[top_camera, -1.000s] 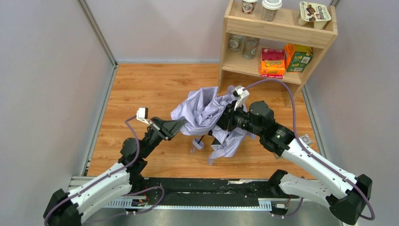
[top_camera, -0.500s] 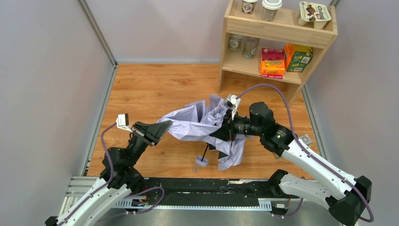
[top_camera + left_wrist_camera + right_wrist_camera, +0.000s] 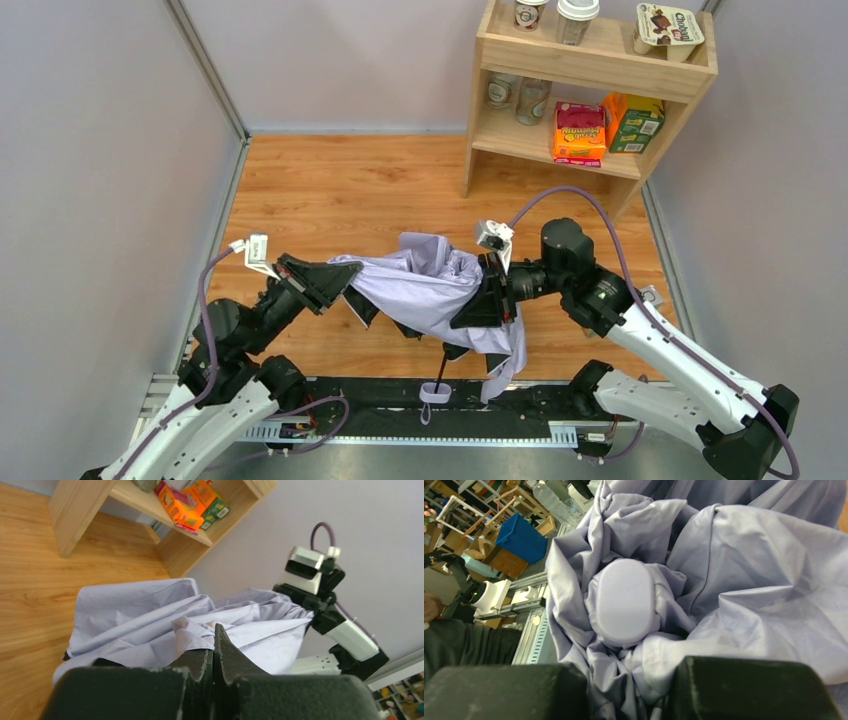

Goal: Put away the umbrella

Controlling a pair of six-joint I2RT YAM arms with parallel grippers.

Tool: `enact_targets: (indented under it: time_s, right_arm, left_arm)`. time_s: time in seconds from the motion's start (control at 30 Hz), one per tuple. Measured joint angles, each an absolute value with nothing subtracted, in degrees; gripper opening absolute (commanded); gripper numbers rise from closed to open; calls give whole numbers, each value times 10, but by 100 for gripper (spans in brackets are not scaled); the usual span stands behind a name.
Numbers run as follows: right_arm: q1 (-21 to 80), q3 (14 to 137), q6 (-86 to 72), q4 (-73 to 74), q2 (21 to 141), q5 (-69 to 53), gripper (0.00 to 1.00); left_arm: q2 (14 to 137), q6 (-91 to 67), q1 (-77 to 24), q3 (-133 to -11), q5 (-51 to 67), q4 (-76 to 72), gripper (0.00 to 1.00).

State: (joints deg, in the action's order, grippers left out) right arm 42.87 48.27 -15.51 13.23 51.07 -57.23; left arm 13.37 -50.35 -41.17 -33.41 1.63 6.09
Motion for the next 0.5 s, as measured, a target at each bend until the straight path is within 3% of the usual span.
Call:
enact_targets:
  time_s: [0.07,0.13,0.17,0.2,0.23,0.3,0.5]
  right_arm:
    - [429,489,-156,136,512,-584,0]
    - [429,503,-150,152,516,-585,0]
    - [429,514,-145,169,521,-578,0]
    - [429,525,-137,188,525,-563,0]
    - [429,537,-129,210,530,-538,0]
    - [429,565,-111,263,545,-467,0]
    - [429,676,-72,418,640,-237,0]
  left_arm:
    - [147,-490,-412,-332,25,70,3]
    - [164,-476,-412,-333,26,81,20]
    - [174,-467,-412,-336,24,91,35]
    - [186,-458,-412,-344,20,109,43]
    - [197,-448,-412,-355,11,128,56]
    - [218,-431,-412,-384,-15,169,68]
    - [242,-400,-412,-474,-143,311,72]
